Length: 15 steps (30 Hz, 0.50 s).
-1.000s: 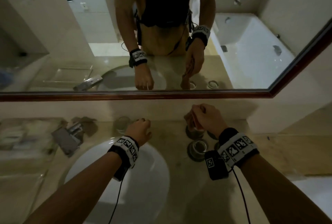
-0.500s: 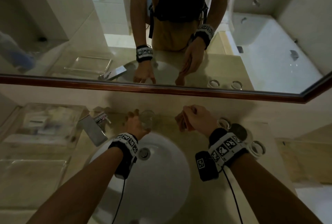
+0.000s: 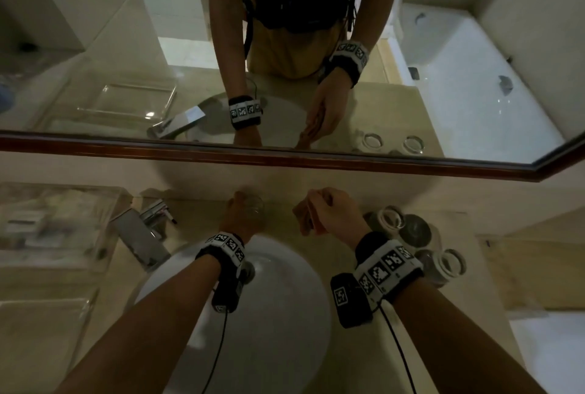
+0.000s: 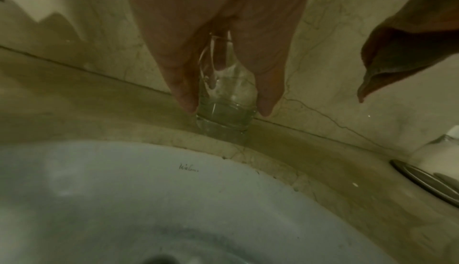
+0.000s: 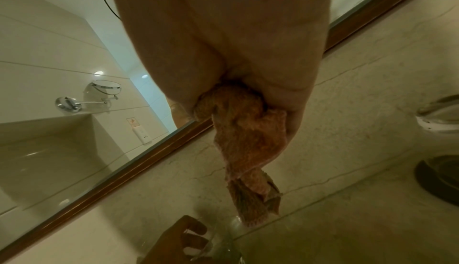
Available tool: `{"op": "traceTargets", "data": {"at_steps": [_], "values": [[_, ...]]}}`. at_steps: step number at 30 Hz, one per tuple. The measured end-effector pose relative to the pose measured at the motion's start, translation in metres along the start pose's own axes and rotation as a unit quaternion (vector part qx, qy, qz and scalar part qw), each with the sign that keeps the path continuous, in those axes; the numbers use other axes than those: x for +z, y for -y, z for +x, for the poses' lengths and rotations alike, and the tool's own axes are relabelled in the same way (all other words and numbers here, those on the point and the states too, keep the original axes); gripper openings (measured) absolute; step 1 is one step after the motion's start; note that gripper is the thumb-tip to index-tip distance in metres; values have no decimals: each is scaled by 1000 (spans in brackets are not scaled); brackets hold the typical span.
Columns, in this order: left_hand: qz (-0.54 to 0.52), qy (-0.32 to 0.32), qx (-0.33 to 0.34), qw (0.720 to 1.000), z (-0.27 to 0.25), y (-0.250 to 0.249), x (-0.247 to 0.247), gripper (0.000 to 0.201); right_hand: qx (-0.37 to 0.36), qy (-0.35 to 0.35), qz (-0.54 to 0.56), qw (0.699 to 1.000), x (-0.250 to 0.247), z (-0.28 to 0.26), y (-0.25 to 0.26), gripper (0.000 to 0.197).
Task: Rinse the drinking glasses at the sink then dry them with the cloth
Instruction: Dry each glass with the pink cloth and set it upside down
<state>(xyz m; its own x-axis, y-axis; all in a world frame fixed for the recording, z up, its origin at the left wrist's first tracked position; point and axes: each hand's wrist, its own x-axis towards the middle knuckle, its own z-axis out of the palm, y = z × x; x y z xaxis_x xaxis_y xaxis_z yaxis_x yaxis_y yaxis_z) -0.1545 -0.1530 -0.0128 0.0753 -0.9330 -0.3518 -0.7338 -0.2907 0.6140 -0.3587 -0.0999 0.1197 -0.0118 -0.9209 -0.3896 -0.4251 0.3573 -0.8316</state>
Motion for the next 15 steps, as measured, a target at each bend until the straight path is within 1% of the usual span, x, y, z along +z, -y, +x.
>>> {"op": "traceTargets", "data": {"at_steps": [3, 5, 7, 9, 10, 12, 13, 15], "values": [[-32, -19, 45, 998, -6, 0, 0, 75, 10, 6, -26, 1000, 4, 0, -6, 49], [-48, -29, 83, 995, -18, -4, -5, 74, 13, -2, -46, 999, 6, 0, -8, 49], [-54, -34, 123, 990, -33, -14, -11, 74, 11, -4, -39, 999, 10, -4, -4, 48], [-53, -38, 179, 982, -52, -30, -21, 75, 6, -13, -43, 999, 15, -11, 4, 51], [-44, -40, 212, 975, -60, -36, -26, 75, 5, -15, -45, 999, 16, -15, 8, 50], [-21, -34, 266, 963, -77, -47, -34, 74, 5, -3, -53, 999, 19, -23, 12, 40], [-14, -32, 284, 958, -86, -52, -39, 74, -1, 1, -70, 998, 19, -28, 15, 35], [-5, -36, 307, 951, -102, -63, -50, 73, -16, -20, -118, 993, 18, -36, 18, 28]]}}
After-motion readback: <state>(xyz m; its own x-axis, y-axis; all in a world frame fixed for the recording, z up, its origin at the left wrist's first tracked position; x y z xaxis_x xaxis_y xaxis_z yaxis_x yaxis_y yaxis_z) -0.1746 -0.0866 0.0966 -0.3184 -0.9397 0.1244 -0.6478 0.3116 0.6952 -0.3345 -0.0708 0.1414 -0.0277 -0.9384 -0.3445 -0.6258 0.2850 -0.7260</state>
